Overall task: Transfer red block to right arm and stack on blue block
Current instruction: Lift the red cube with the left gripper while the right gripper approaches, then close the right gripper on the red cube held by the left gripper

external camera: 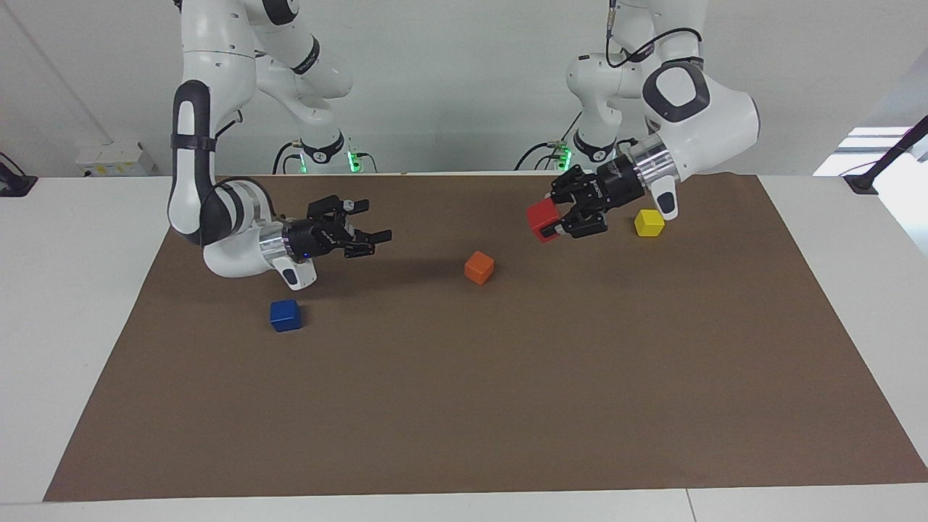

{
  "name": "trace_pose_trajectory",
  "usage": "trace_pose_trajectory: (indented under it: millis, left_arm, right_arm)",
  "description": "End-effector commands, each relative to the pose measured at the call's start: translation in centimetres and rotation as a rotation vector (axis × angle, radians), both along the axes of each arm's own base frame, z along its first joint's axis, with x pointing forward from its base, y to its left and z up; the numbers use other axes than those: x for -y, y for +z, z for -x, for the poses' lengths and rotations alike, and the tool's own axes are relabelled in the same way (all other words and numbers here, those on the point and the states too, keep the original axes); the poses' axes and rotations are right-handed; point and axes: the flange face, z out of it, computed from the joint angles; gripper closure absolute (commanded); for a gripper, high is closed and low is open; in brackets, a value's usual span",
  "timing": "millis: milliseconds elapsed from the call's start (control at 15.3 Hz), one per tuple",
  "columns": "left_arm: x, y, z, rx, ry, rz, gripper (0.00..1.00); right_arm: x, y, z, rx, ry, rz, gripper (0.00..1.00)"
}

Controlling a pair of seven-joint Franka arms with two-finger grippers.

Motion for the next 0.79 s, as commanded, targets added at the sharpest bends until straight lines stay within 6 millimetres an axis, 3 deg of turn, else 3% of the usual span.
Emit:
trace_pose_trajectory:
  millis: [0,66,197,393,524,721]
  left_arm:
    - [3.2,-1.3,1.8,-0.032,0.086,0.048,1.00]
    - [4.4,-1.7,2.5,-0.040,0.094,0.057,1.00]
    - [4.9,-1.7,3.0,-0.079,0.118,0.115,1.00]
    - [5.5,-1.6,2.9,-0.092,0.151,0.156,1.00]
    - [8.4,-1.8,4.4,-0.077,0.151,0.138,1.00]
    - [9.5,-1.6,5.0,-0.078,0.136,0.144,1.00]
  right_arm:
    - [-2.7,-0.7,-0.6,-0.028,0.008,-0.048,0.00]
    - [-2.8,-0.7,-0.7,-0.025,0.008,-0.047,0.00]
    - [-3.0,-0.6,-0.8,-0.028,0.011,-0.048,0.00]
    - [-5.7,-0.4,-0.6,-0.038,0.012,-0.072,0.00]
    - [-7.1,-0.5,-0.5,-0.045,0.013,-0.067,0.00]
    - [-8.8,-0.7,-0.4,-0.058,-0.001,-0.066,0.00]
